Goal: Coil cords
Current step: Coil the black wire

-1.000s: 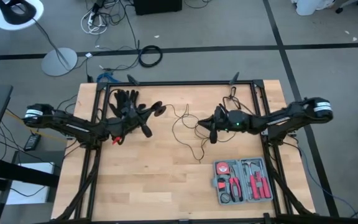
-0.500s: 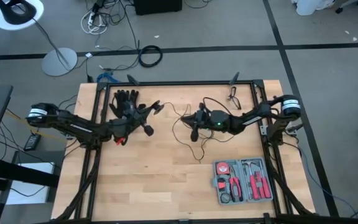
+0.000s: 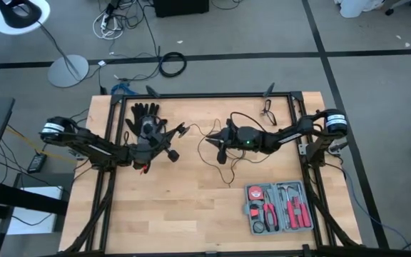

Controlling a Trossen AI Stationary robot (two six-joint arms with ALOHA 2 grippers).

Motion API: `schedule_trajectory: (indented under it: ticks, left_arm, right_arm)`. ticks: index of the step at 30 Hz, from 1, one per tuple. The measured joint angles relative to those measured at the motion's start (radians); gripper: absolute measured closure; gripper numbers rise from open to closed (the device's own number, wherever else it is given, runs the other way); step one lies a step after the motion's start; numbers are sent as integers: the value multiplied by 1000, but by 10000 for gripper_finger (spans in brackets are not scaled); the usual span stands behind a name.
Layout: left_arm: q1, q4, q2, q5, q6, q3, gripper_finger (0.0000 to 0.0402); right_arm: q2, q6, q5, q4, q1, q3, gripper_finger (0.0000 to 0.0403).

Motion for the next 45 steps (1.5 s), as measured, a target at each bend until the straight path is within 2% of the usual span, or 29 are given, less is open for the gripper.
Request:
schedule_trajectory:
  ticks: [7, 12, 20, 28, 31, 35, 45]
  left_arm:
    - [0, 2, 2, 0, -1, 0, 401]
    - [0, 4, 2, 0, 0, 0, 401]
    - [0, 3, 2, 0, 4, 0, 401]
    - [0, 5, 2, 0, 3, 0, 401]
    - [0, 24, 2, 2, 1, 0, 401]
    - [0, 53, 2, 12, 0, 0, 401]
    - [0, 185, 2, 97, -27, 0, 401]
  right_arm:
    - [-11, -57, 0, -11, 11, 0, 339]
    - [-11, -70, 64, -39, 10, 0, 338]
    - [-11, -106, 99, -81, 8, 0, 338]
    - [-11, -105, 102, -114, 8, 0, 340]
    - [-11, -105, 102, -113, 8, 0, 351]
    - [-9, -81, 97, -114, 8, 0, 394]
    - [20, 52, 159, -211, -3, 39, 401]
